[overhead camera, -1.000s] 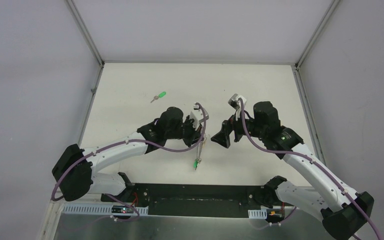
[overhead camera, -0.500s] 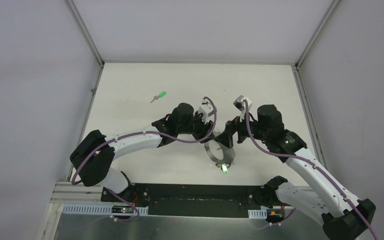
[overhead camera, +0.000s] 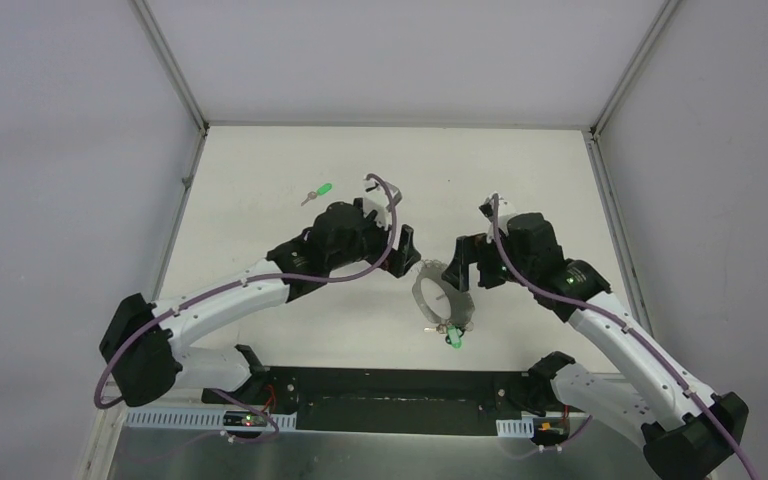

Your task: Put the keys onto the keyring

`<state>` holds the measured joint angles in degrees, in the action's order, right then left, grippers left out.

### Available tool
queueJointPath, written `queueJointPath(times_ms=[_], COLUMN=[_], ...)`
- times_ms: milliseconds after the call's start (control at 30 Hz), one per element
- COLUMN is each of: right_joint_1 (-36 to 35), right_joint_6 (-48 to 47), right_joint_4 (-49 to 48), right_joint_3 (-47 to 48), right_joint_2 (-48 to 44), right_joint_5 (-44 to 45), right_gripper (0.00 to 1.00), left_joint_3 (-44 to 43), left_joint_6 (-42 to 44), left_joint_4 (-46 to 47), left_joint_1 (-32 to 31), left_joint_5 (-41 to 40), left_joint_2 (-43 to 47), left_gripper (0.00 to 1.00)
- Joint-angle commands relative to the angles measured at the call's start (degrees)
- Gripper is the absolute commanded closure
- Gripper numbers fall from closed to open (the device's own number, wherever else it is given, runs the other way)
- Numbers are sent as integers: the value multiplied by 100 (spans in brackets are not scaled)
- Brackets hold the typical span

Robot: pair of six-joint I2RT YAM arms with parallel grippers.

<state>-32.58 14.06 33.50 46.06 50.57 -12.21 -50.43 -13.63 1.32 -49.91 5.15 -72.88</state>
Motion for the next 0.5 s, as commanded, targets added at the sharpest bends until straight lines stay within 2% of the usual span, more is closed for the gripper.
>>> queueJointPath(times_ms=[0, 100, 267, 333, 467], right_joint_1=[23, 28, 29, 32, 32], right_joint_6=[825, 1239, 1724, 1891, 2139], right_joint_4=[923, 1296, 1425, 1317, 1002], right_joint_3=[376, 244, -135, -293, -604], right_joint_2=[46, 50, 66, 70, 50], right_joint_5=[996, 1708, 2217, 2251, 2048], right_gripper=[0, 0, 0, 0, 0], left_joint_3=[69, 360, 843, 821, 496], left_joint_6=[-886, -1386, -1984, -2434, -2552], left_joint_4=[-1249, -1318, -1353, -1582, -1704], left_joint_1=[25, 26, 34, 35, 34], left_joint_5=[-632, -524, -204, -309, -416], left_joint_2=[616, 1086, 1572, 1674, 1605], left_gripper=[1, 1, 1, 1, 1])
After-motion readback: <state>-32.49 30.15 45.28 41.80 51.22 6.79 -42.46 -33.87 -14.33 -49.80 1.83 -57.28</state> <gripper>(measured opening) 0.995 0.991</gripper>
